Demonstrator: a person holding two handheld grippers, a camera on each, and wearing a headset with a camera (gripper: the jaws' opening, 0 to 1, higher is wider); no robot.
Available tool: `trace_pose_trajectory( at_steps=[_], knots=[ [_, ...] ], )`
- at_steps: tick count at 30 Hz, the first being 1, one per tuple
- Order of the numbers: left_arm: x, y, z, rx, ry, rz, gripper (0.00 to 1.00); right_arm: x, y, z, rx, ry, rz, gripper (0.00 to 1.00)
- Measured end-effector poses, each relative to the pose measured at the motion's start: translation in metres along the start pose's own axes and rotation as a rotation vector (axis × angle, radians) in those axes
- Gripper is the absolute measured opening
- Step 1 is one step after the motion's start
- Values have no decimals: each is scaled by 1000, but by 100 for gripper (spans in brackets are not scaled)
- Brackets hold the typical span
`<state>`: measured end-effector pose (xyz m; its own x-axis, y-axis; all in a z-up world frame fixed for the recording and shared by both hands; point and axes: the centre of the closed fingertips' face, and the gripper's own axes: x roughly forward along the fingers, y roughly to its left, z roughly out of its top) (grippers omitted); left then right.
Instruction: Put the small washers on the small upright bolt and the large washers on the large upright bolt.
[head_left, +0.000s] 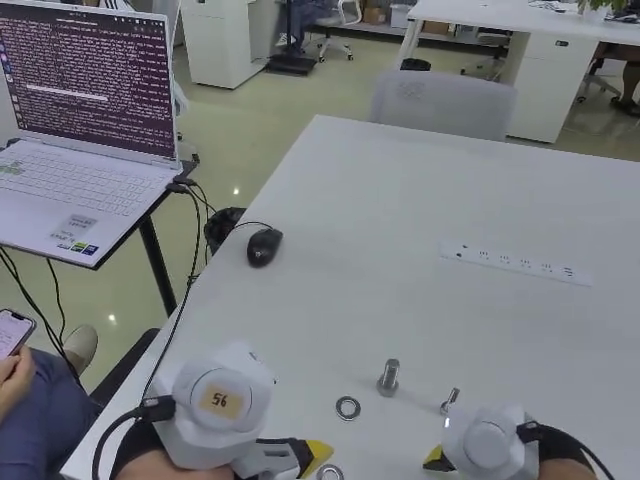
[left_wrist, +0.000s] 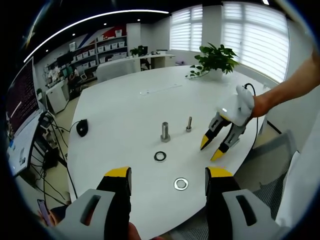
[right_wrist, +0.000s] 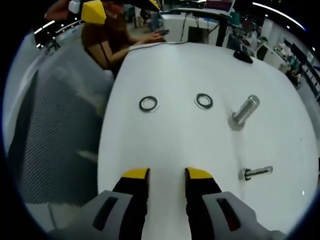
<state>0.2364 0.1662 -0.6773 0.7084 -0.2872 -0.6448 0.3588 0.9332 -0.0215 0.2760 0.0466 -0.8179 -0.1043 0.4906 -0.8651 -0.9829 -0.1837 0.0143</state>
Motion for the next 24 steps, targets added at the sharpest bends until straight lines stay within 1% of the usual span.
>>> trace_pose_trajectory(
  at_steps=[4, 7, 11, 15, 18, 19, 20, 22, 23, 24],
  knots=[
    [0, -1, -3, 0, 5, 0, 59, 18, 7, 24, -29, -15, 24, 30],
    [-3, 1, -4, -6, 4, 6, 59, 26, 11, 40, -47, -35, 45, 30],
    [-4, 4, -5, -14, 3, 15, 59, 36, 15, 55, -89, -33, 68, 30],
    [-4, 3, -7, -18, 4, 15, 59, 44, 15, 67, -106, -21, 82, 29],
    [-4, 2, -7, -19, 3, 13, 59, 48, 19, 75, -123, -26, 106, 29],
    [-4, 2, -7, -18, 3, 12, 59, 50, 20, 77, -136, -23, 113, 29],
    [-4, 2, -7, -18, 4, 12, 59, 52, 22, 76, -163, -2, 129, 29],
    [-4, 2, -7, -19, 3, 13, 59, 53, 22, 76, -206, 22, 129, 29],
    [-5, 2, -7, -21, 2, 13, 59, 55, 22, 80, -224, 10, 134, 29],
    [-5, 3, -7, -22, 2, 14, 59, 56, 22, 80, -216, 17, 135, 29]
  ],
)
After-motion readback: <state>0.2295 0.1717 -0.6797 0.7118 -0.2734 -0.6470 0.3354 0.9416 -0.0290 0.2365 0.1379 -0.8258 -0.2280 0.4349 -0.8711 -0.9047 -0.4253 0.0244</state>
